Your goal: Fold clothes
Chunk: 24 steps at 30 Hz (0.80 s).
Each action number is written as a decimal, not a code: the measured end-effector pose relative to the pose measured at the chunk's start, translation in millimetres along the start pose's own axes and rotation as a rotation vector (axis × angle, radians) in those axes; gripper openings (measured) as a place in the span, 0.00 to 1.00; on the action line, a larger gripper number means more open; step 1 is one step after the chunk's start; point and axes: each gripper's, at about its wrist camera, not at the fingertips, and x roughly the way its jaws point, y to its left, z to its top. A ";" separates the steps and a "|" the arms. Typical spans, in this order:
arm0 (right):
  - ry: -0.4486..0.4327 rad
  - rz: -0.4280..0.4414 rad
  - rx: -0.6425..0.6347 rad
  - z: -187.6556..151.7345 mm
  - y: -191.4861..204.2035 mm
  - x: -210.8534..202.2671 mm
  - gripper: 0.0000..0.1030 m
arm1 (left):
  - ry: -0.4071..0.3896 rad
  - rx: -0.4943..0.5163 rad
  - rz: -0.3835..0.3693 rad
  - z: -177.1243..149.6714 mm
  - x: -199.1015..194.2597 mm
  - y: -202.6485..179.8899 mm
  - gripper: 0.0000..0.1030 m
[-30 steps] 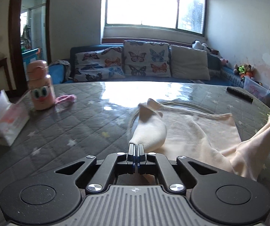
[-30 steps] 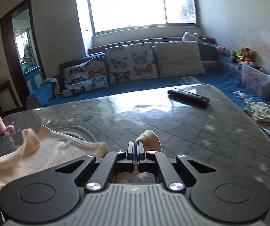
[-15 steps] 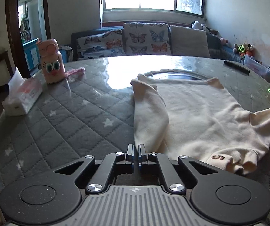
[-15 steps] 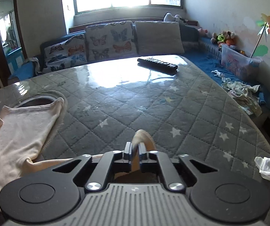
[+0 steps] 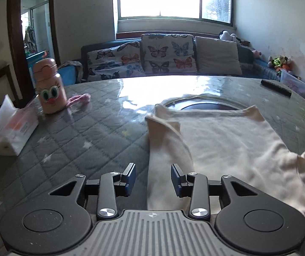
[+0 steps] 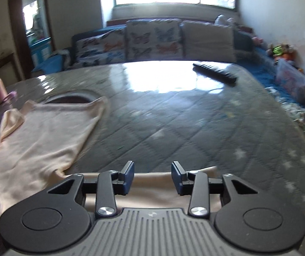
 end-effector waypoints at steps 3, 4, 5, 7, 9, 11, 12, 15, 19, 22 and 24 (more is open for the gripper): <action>0.030 0.031 -0.020 -4.6 10.4 8.6 0.38 | 0.011 -0.025 -0.010 7.0 13.3 2.4 0.43; 0.038 0.035 -0.021 -6.0 11.7 11.3 0.39 | 0.015 -0.033 -0.014 9.3 17.8 3.2 0.44; 0.046 0.039 -0.021 -7.4 13.0 14.0 0.39 | 0.018 -0.042 -0.017 11.6 22.2 4.0 0.44; 0.059 0.043 -0.018 -9.2 13.0 18.8 0.39 | 0.021 -0.052 -0.025 16.6 30.3 4.4 0.47; 0.071 0.045 -0.013 -10.8 12.2 23.3 0.40 | 0.006 -0.032 -0.040 23.3 35.2 -1.0 0.55; 0.081 0.048 -0.011 -11.6 11.7 27.1 0.43 | 0.007 -0.032 -0.049 30.2 44.9 -3.5 0.58; 0.081 0.050 -0.012 -11.1 11.9 27.8 0.49 | 0.017 -0.046 -0.054 33.3 51.3 -2.6 0.60; 0.083 0.056 -0.026 -10.6 14.2 29.0 0.53 | 0.043 -0.092 -0.049 39.2 70.8 1.5 0.60; 0.084 0.059 -0.034 -10.2 14.5 30.0 0.54 | 0.065 -0.123 -0.049 37.1 88.0 5.8 0.52; 0.084 0.063 -0.034 -9.7 13.8 31.0 0.55 | 0.085 -0.121 -0.077 33.8 93.5 7.7 0.14; 0.083 0.063 -0.034 -9.5 13.8 31.5 0.55 | 0.064 -0.105 -0.060 32.0 90.1 9.0 0.08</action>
